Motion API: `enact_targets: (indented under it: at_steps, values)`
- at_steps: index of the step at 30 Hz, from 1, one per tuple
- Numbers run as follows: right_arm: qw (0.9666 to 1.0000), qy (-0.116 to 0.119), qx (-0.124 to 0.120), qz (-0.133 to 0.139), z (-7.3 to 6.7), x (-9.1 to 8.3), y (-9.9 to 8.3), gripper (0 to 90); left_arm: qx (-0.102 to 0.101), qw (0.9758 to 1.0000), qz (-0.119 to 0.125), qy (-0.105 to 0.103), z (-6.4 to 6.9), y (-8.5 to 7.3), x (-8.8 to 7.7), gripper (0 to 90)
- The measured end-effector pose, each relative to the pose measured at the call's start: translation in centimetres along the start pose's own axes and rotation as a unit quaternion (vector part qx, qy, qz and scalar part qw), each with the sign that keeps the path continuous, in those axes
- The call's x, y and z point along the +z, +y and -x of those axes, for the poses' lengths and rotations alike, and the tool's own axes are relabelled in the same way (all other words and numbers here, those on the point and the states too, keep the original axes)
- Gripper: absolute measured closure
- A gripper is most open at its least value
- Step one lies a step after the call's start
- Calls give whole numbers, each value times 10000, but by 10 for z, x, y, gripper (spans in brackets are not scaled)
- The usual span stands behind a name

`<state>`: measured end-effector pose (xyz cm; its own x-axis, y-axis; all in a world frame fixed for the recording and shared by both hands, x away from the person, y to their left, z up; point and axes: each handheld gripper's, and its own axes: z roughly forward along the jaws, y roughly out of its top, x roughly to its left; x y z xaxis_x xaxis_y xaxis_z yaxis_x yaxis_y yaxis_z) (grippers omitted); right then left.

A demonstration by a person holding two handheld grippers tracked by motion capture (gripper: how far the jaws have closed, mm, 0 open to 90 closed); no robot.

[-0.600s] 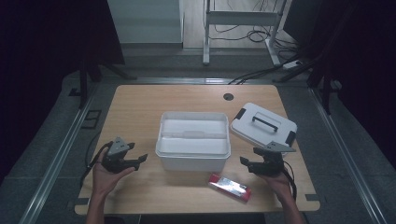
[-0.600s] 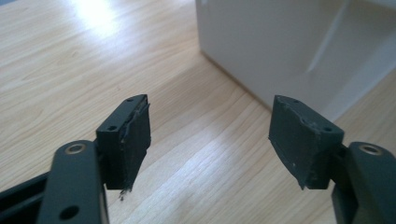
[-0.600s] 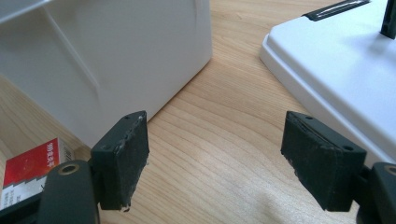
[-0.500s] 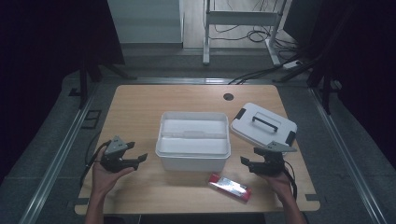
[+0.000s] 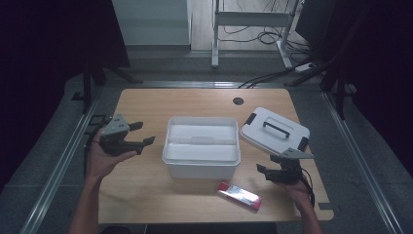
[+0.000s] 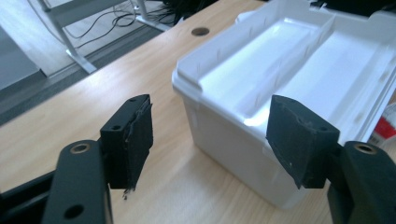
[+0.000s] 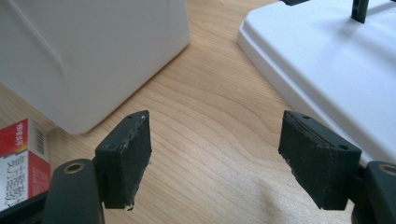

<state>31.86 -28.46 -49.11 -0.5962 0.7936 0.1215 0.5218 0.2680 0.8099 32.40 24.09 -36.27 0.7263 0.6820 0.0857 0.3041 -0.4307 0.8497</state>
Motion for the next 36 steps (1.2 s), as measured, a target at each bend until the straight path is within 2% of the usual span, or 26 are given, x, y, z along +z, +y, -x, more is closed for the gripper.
enact_targets:
  at_steps: [1,2,3,6,7,9,11,14,17,21,22,24,29,32,34,36]
  values:
    - [10000,-11,-19,-20,1,0,0,249,97,9998,-172,-67,0,8,3,300]
    - [10000,-17,-25,-26,1,-1,-1,250,159,9996,-235,-92,0,12,4,298]
    - [10000,-17,-25,-26,1,-1,-1,250,159,9996,-235,-92,0,12,4,304]
    - [10000,-17,-13,-39,3,-1,-1,250,432,9980,-383,-262,1,28,10,312]
    - [10000,-17,-13,-39,3,-1,-1,250,432,9980,-383,-262,1,28,10,314]
    - [10000,-18,-16,-66,3,0,-2,251,637,9964,-402,-398,1,39,14,318]
    - [10000,-20,-7,-79,4,0,-2,253,863,9934,-428,-615,3,50,18,339]
    - [9999,-18,-20,-113,4,0,-3,255,1228,9873,-613,-793,4,65,28,348]
    - [9999,-17,-6,-128,5,0,-3,256,1464,9823,-748,-892,5,76,38,360]
    - [9999,-22,3,-145,7,0,-4,257,1605,9779,-883,-1010,10,88,48,366]
    - [9999,-24,-5,-138,7,0,-4,257,1659,9759,-957,-1042,12,92,53,368]
    - [9999,-22,0,-141,8,0,-4,259,1677,9753,-987,-1043,14,94,56,374]
    - [9999,-1,-5,-163,8,1,-5,262,1842,9691,-1197,-1124,23,104,69,379]
    - [9998,6,-4,-181,9,1,-6,266,1927,9656,-1359,-1093,27,109,76,393]
    - [9998,-6,10,-197,11,2,-7,267,1902,9645,-1460,-1111,28,112,80,404]
    - [9998,-13,19,-210,11,2,-7,268,1910,9643,-1482,-1078,28,113,81,410]
